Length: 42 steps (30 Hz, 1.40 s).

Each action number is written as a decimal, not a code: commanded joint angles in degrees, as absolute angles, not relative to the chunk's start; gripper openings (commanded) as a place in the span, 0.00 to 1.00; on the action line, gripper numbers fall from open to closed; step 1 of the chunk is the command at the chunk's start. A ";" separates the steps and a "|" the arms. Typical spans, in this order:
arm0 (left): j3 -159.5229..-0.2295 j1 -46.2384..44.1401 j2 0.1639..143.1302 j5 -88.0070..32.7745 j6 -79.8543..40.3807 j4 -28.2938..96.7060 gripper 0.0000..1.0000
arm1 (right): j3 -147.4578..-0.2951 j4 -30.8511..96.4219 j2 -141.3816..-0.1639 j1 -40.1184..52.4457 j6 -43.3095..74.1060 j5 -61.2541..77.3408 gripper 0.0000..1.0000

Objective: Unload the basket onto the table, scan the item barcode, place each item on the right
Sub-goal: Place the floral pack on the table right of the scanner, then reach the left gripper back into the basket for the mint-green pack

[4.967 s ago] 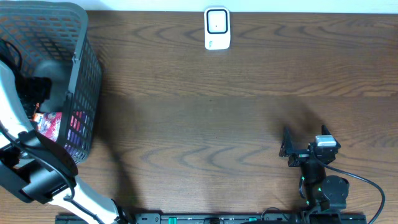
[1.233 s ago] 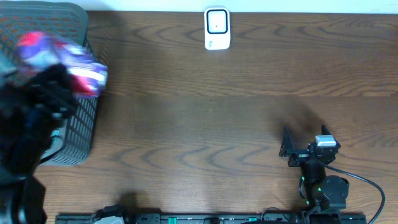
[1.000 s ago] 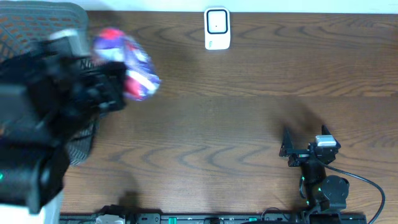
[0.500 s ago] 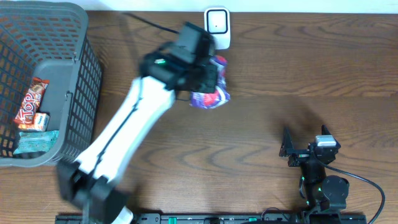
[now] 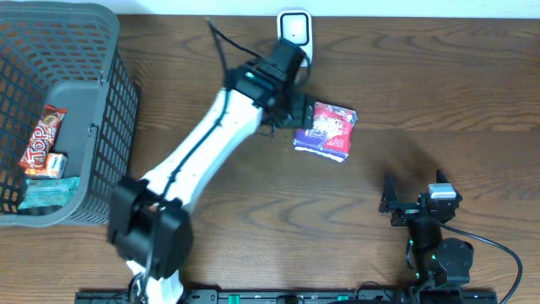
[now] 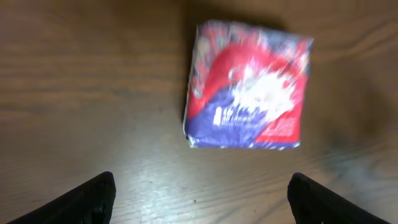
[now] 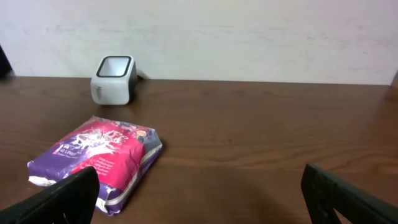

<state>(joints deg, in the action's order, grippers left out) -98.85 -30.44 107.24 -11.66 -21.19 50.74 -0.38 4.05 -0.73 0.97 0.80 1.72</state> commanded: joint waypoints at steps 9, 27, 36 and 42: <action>-102.85 -2.04 82.87 -2.74 -21.78 54.22 0.91 | -0.38 4.34 -0.49 0.47 0.36 2.02 0.99; -93.30 31.64 93.76 17.65 -38.92 70.43 0.94 | -0.38 4.32 -0.49 0.47 0.36 2.02 0.99; -89.67 31.88 104.68 20.49 -43.72 68.71 0.94 | -0.38 4.32 -0.49 0.47 0.36 2.02 0.99; -89.67 33.47 110.67 20.40 -43.86 66.04 0.95 | -0.38 4.32 -0.49 0.47 0.36 2.02 0.99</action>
